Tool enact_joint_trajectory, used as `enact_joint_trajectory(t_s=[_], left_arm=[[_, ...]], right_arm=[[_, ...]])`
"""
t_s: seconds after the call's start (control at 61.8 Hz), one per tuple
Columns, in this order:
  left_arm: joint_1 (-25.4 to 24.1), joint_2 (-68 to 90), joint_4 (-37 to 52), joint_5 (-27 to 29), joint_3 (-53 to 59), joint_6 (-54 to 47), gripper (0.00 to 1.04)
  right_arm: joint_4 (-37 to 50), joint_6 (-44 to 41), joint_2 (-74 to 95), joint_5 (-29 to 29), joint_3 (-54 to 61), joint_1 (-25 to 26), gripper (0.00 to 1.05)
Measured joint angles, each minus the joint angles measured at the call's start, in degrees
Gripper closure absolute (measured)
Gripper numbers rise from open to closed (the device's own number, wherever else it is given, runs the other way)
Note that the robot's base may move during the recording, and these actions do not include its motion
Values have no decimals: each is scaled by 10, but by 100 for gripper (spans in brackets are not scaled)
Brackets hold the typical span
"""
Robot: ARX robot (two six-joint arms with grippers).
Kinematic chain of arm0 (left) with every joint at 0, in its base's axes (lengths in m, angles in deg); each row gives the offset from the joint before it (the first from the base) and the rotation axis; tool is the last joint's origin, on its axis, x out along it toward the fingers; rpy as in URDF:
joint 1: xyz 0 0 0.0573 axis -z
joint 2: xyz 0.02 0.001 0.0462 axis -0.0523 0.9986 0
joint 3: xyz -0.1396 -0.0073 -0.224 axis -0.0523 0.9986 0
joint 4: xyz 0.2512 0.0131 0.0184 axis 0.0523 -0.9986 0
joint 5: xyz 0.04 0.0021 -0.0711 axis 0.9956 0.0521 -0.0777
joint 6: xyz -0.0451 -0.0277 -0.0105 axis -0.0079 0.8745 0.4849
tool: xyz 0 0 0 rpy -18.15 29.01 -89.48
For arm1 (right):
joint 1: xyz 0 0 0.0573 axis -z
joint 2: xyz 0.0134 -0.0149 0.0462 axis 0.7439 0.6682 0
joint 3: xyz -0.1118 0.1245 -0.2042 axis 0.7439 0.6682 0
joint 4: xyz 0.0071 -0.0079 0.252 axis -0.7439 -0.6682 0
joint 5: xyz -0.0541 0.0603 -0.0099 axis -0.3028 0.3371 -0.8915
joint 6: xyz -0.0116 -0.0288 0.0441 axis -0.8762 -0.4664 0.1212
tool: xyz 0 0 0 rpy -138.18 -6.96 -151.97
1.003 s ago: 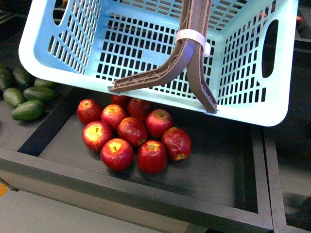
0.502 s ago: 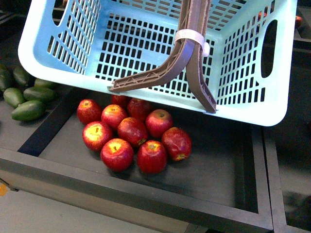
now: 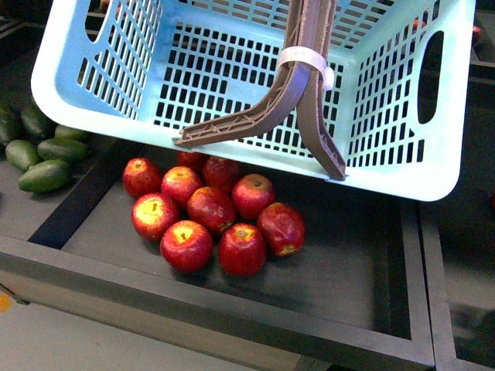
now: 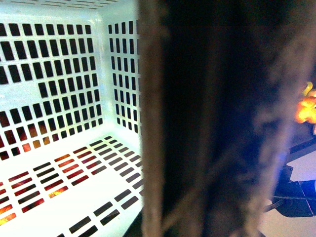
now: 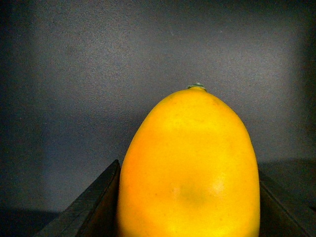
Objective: Pick mango and avocado into basket
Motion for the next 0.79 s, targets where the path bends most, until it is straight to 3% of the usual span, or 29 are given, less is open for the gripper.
enact_joint_trajectory(t_s=[0.291, 0.793], left_arm=[[0, 0, 0, 0, 0, 0, 100], [0, 0, 0, 0, 0, 0, 100]], right_arm=[[-18, 16, -18, 10, 0, 2, 43], [-121, 170, -278, 106, -23, 16, 44]])
